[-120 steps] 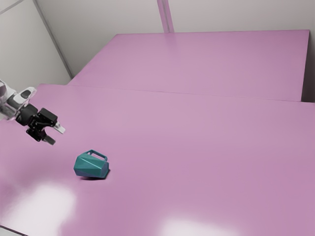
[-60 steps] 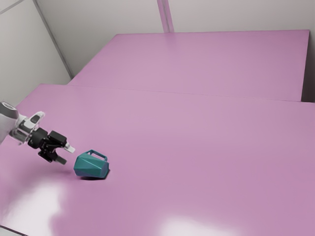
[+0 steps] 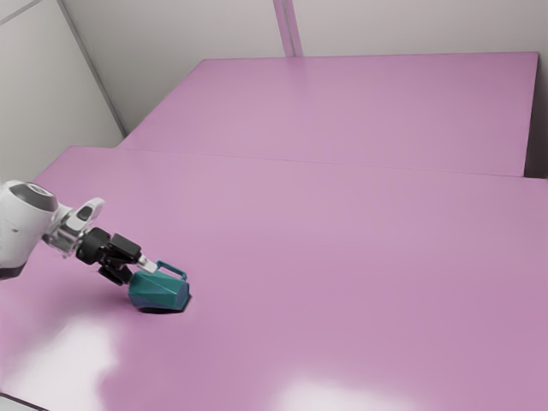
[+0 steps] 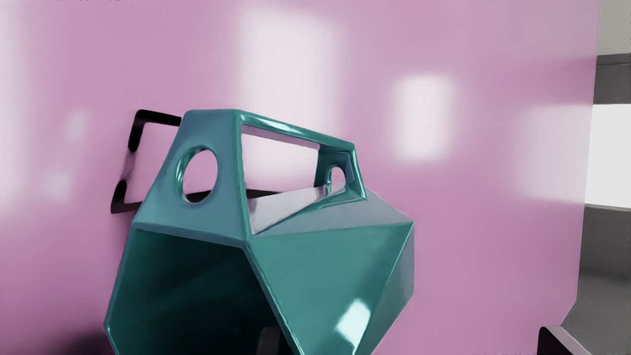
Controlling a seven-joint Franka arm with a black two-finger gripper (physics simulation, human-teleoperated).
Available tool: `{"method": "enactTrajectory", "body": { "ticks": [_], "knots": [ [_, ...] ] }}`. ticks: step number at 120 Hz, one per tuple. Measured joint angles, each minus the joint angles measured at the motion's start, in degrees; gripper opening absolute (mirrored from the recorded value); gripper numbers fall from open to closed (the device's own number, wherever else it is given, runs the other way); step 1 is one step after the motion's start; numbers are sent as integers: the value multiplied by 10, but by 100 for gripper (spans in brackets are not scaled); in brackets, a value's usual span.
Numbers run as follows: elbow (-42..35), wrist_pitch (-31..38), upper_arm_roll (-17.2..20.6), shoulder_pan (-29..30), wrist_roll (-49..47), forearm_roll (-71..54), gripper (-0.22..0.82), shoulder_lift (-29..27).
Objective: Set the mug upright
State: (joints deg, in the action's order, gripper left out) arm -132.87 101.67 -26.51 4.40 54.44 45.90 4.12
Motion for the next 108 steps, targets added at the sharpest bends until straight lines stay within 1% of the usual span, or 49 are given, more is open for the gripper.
{"method": "enactTrajectory", "body": {
  "ticks": [9,16,24,34,45,53,66,75,85,94,108],
  "knots": [
    [1,1,6,4,6,1,26,-1],
    [3,1,9,4,10,2,13,-2],
    [5,2,15,6,14,3,3,-4],
    [6,2,24,4,18,3,-5,-8],
    [5,3,28,1,22,3,-11,-20],
    [3,3,42,8,23,3,-13,-44],
    [5,6,92,28,17,-4,-15,-91],
    [20,16,141,9,-1,-40,-16,-112],
    [50,35,198,-3,-32,-108,-17,-118],
    [58,62,226,-5,-60,-153,-17,-118],
    [58,111,252,0,-103,-210,-18,-113]
  ]
}}
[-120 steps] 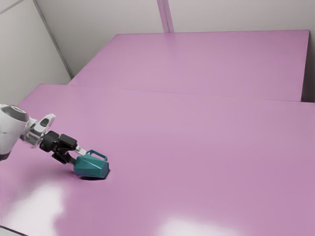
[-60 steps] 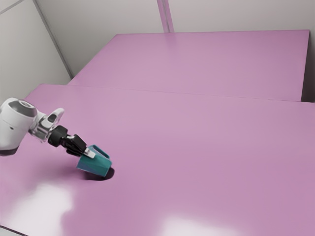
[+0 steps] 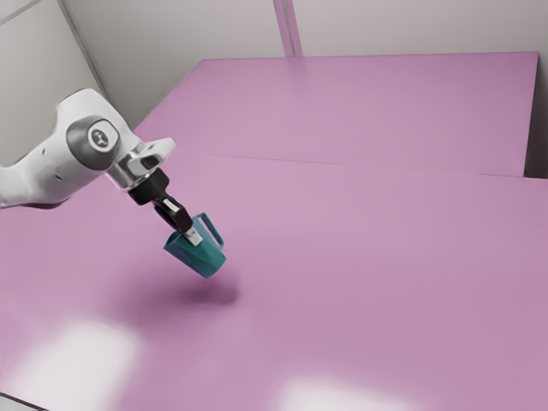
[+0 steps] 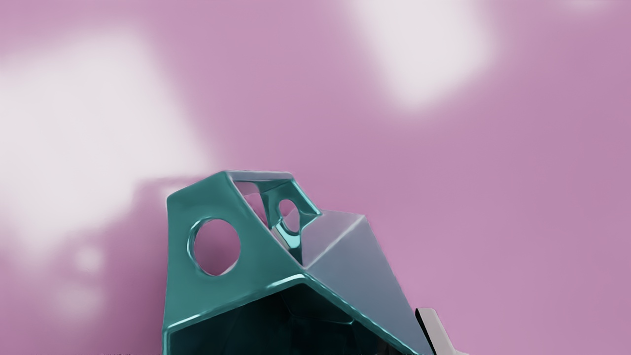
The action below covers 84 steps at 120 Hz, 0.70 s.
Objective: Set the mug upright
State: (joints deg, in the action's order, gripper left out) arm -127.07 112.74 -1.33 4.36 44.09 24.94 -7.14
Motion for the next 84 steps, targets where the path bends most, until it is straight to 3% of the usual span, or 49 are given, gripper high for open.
{"method": "enactTrajectory", "body": {
  "ticks": [11,32,84],
  "knots": [
    [0,41,28,-3,-42,-63,-18,5],
    [-1,94,47,-2,-115,-148,-18,24],
    [14,130,106,-9,-251,-297,-18,83]
  ]
}}
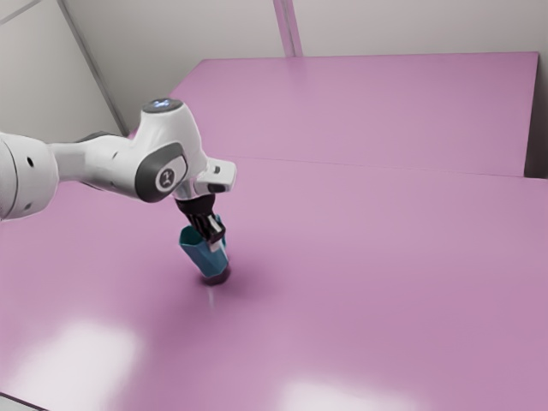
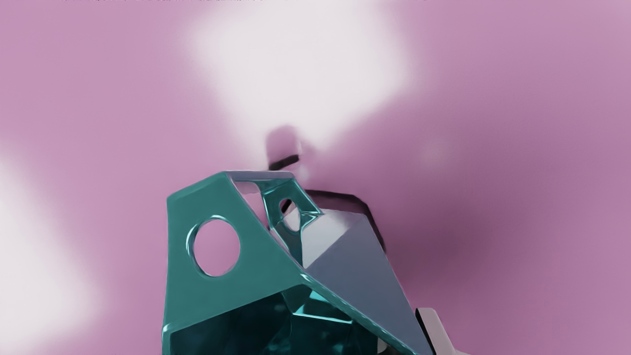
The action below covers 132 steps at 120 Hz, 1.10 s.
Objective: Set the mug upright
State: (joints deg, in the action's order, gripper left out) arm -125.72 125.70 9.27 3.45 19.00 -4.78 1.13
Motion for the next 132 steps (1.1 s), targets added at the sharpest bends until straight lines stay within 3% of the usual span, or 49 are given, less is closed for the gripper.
{"method": "enactTrajectory", "body": {
  "ticks": [33,57,77,93,115,132],
  "knots": [
    [10,4,9,6,-54,-32,-16,30],
    [10,3,13,8,-76,-37,25,26],
    [32,-9,15,7,-87,-20,44,-6],
    [147,-87,13,2,-93,21,52,-11],
    [286,-208,-24,-36,-96,53,57,-4],
    [340,-276,-28,-36,-96,59,59,-9]
  ]
}}
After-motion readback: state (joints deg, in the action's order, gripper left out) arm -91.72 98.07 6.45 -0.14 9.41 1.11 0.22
